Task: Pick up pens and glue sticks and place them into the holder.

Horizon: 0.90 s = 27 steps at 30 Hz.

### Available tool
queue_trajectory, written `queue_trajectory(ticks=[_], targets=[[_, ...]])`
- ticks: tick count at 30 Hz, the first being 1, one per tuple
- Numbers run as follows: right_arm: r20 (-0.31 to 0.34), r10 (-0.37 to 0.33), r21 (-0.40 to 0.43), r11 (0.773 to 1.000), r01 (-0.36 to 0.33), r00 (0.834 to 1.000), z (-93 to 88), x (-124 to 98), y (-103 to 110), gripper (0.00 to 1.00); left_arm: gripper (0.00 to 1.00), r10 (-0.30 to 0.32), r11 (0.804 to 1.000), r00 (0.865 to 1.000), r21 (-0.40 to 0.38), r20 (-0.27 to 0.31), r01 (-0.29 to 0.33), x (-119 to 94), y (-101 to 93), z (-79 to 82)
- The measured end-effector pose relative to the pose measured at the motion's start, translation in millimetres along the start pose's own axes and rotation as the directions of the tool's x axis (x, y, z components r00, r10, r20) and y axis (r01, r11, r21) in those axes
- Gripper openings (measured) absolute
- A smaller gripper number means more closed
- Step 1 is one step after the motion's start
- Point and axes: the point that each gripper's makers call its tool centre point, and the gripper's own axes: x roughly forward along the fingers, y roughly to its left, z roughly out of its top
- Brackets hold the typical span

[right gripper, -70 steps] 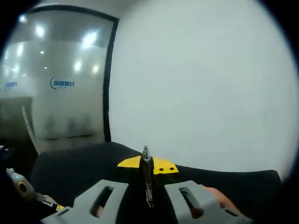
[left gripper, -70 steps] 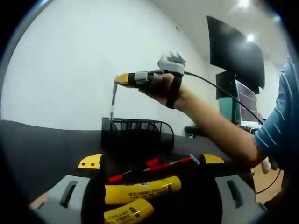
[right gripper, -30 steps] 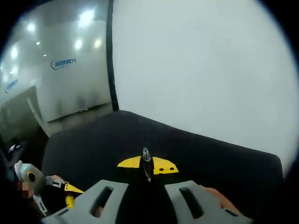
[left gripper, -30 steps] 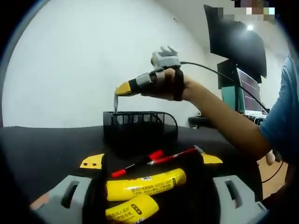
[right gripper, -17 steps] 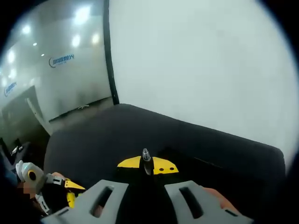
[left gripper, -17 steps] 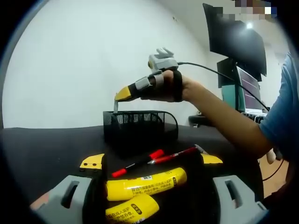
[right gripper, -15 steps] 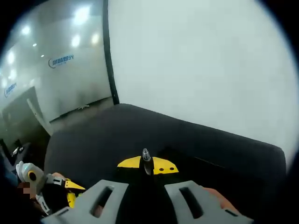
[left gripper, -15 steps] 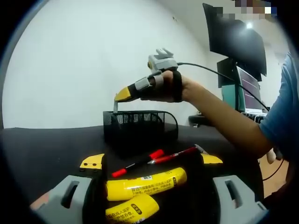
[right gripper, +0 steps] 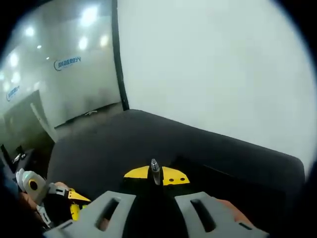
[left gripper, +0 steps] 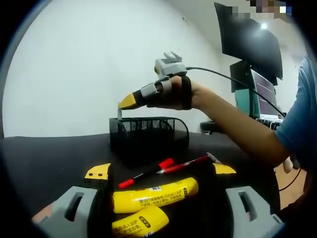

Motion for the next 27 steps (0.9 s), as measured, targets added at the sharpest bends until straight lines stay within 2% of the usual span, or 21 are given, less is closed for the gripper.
queue_trajectory(ticks=[7,17,21,27], targets=[[-0.001,-0.001,-0.016,1.0,0.001,1.0,-1.1,-4.0,2.9,0.05,0.76,0.001,1.0,1.0,0.001,0.0,-0.001,0.1,0.3,0.0],[0.054,0.007,-0.067,0.998,-0.003,0.998,22.6,-28.8,7.5,0.09,0.76,0.008,1.0,1.0,0.005,0.01,-0.008,-0.6,1.1,2.1],[0.047,0.036,-0.125,0.992,-0.03,0.998,22.6,-42.1,15.9,0.13,0.76,0.023,0.999,0.999,0.027,0.032,-0.024,-3.1,1.3,7.1],[0.012,0.067,-0.218,0.974,-0.062,0.998,18.4,-57.7,27.6,0.14,0.77,0.038,0.999,0.998,0.033,0.058,-0.04,-5.1,3.8,12.5]])
